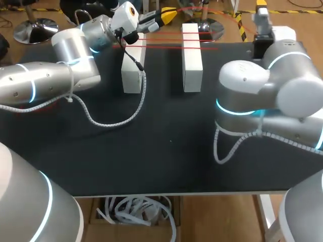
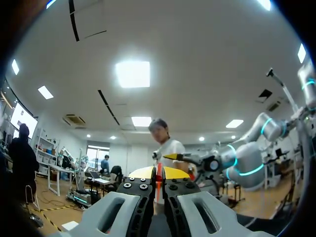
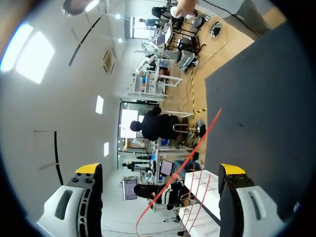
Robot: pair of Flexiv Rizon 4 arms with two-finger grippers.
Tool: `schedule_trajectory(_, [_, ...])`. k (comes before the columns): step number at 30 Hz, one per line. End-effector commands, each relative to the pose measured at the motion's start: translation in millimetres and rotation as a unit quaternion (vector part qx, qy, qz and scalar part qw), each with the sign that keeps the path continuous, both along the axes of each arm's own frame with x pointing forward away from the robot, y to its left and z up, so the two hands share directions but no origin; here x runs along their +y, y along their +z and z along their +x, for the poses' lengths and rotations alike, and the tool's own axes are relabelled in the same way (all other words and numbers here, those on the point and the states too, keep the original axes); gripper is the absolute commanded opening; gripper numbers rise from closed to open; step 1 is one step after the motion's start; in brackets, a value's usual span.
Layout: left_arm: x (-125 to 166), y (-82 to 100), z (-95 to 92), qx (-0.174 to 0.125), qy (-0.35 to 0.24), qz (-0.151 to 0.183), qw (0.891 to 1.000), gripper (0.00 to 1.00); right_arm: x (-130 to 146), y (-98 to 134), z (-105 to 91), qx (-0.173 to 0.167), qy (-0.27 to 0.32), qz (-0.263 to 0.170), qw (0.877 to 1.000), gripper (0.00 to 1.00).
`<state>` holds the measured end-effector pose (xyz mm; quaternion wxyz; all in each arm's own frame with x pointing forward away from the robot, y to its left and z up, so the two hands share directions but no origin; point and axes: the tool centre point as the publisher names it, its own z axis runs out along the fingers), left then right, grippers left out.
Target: Grab the tape and strap the tape.
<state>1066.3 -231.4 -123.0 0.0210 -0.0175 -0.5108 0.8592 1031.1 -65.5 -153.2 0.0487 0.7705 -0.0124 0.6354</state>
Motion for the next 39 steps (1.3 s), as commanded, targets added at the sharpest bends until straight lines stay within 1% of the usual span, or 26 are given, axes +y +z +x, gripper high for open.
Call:
schedule_trajectory(1, [0,-0.3,0.8,0.000,-0.001,0.000,1.000,0.00,-18,-6,-0.2,-0.038,0.073,0.028,0.996,1.00])
schedule_trajectory(2, [0,-0.3,0.8,0.000,-0.001,0.000,1.000,0.00,-19,-7,1.6,-0.045,0.074,0.029,0.996,1.00])
schedule_trajectory(6, [0,-0.3,0.8,0.000,-0.001,0.000,1.000,0.00,-29,-13,9.3,-0.053,0.042,0.045,0.997,1.00])
schedule_trajectory(9, [0,-0.3,0.8,0.000,-0.001,0.000,1.000,0.00,-35,-20,13.6,-0.050,0.011,0.063,0.997,1.00])
schedule_trajectory(12, [0,-0.3,0.8,0.000,-0.001,0.000,1.000,0.00,-37,-24,14.5,-0.044,-0.005,0.074,0.996,1.00])
schedule_trajectory(16, [0,-0.3,0.8,0.000,-0.001,0.000,1.000,0.00,-39,-28,17.5,-0.048,-0.010,0.082,0.995,1.00])
schedule_trajectory(18, [0,-0.3,0.8,0.000,-0.001,0.000,1.000,0.00,-40,-30,19.0,-0.049,-0.003,0.082,0.995,1.00])
schedule_trajectory(22, [0,-0.3,0.8,0.000,-0.001,0.000,1.000,0.00,-51,-36,28.8,-0.050,-0.010,0.077,0.996,1.00])
schedule_trajectory(30, [0,-0.3,0.8,0.000,-0.001,0.000,1.000,0.00,-55,-33,39.6,-0.062,-0.010,0.080,0.995,1.00])
schedule_trajectory(34, [0,-0.3,0.8,0.000,-0.001,0.000,1.000,0.00,-57,-30,44.9,-0.067,-0.021,0.095,0.993,1.00])
schedule_trajectory(39, [0,-0.3,0.8,0.000,-0.001,0.000,1.000,0.00,-57,-30,45.9,-0.067,-0.004,0.101,0.993,1.00])
